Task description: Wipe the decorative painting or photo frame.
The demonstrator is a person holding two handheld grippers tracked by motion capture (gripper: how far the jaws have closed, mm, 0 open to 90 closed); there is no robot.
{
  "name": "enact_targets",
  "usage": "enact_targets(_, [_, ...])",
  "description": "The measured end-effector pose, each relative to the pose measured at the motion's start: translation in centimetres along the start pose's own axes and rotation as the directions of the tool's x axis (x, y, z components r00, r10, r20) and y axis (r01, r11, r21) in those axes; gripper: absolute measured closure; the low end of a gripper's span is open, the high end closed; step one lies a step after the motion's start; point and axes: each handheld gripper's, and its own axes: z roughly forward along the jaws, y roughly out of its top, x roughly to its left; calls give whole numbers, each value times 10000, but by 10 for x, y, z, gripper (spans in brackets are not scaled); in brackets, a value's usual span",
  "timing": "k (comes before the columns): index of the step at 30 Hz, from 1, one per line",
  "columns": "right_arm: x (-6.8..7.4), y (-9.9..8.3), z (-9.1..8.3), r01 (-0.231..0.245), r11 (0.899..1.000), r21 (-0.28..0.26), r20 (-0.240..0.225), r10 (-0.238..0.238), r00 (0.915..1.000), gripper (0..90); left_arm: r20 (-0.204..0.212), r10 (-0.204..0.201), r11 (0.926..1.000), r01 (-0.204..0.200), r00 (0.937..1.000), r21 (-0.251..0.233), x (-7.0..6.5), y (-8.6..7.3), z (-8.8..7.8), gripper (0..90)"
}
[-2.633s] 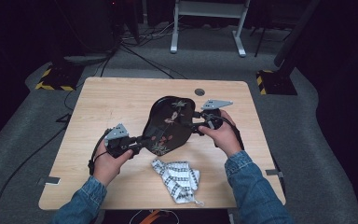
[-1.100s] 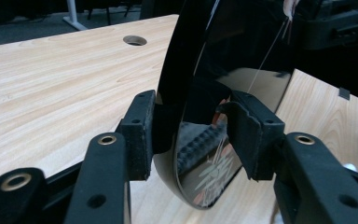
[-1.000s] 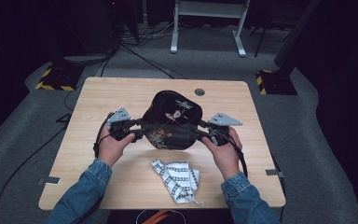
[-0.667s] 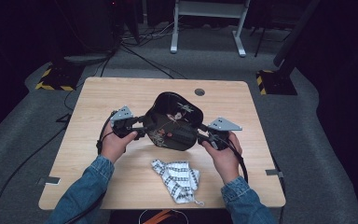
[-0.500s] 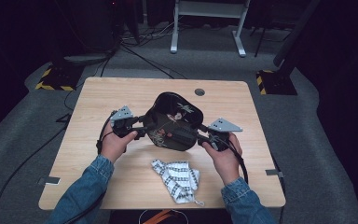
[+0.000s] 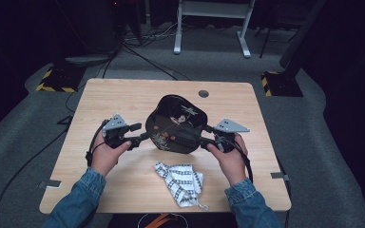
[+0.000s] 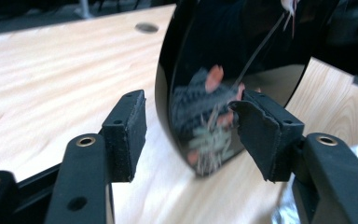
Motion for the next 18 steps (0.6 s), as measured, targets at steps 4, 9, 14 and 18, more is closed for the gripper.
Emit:
enact_targets(4, [-1,5,1,46,10000,-18,-29,-46,10000,471,-73,-99,9977,103,9999,666,-21,-4,-9,440])
enact_targets(9, [-2,7,2,-73,9999,-99,-74,73,9999,469,546,-53,9865,-37,9985,1636,-55,-11,5,437])
enact_targets(14, [-3,9,1,-26,9999,-142,-59,25,10000,469,790,-94,9807,-63,9968,1956,-75,-22,25,442])
enact_targets(18, [-3,10,1,-51,9998,-186,-83,50,10000,469,563,-505,9687,352,9971,2459,-78,-32,35,455])
